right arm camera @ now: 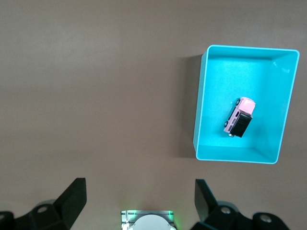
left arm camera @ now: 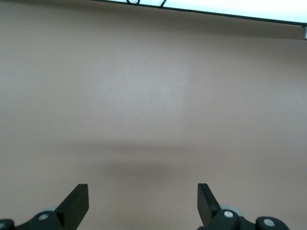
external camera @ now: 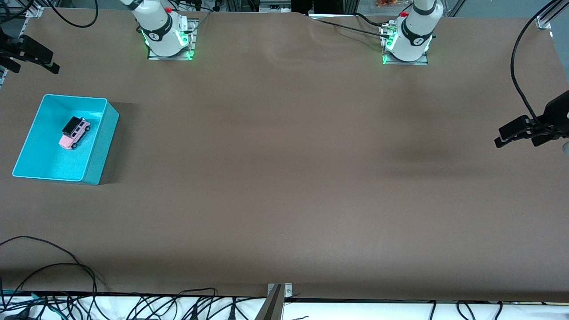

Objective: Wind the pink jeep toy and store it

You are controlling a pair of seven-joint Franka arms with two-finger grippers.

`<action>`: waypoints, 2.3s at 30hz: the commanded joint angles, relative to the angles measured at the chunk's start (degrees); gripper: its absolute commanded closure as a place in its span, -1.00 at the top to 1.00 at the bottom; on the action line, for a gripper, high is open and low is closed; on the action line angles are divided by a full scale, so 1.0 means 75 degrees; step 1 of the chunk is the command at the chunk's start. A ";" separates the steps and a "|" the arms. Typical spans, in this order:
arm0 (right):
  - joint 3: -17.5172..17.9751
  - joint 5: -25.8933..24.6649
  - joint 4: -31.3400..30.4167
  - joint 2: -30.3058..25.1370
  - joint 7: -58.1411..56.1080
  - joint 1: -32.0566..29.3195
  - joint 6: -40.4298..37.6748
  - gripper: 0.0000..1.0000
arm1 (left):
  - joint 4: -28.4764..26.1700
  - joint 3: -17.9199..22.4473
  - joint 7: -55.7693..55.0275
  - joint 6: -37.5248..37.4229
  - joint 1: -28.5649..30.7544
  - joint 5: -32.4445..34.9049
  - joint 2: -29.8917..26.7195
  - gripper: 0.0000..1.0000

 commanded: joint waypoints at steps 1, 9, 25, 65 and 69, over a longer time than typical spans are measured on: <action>0.0009 0.0191 0.0280 0.0378 -0.0102 -0.0114 0.0006 1.00 | -0.0075 0.0110 0.0045 0.0004 -0.0033 -0.0127 -0.0196 1.00; 0.0032 0.0168 0.0632 0.1104 -0.0055 -0.0091 0.0275 1.00 | -0.0051 0.0040 0.0057 0.0004 -0.0045 -0.0068 -0.0196 1.00; -0.0706 0.0168 0.0796 0.1187 -0.0196 0.0460 0.0381 1.00 | 0.0617 0.0063 0.0022 -0.0055 -0.0045 0.0260 -0.0371 1.00; -0.0659 0.0168 0.1065 0.1351 0.0015 0.0507 0.0392 1.00 | 0.0465 0.0063 0.0057 -0.0770 -0.0022 0.0248 -0.0313 1.00; -0.0659 0.0180 0.1077 0.1351 0.0027 0.0507 0.0427 1.00 | 0.0394 0.0063 0.0057 -0.0781 -0.0022 0.0260 -0.0278 1.00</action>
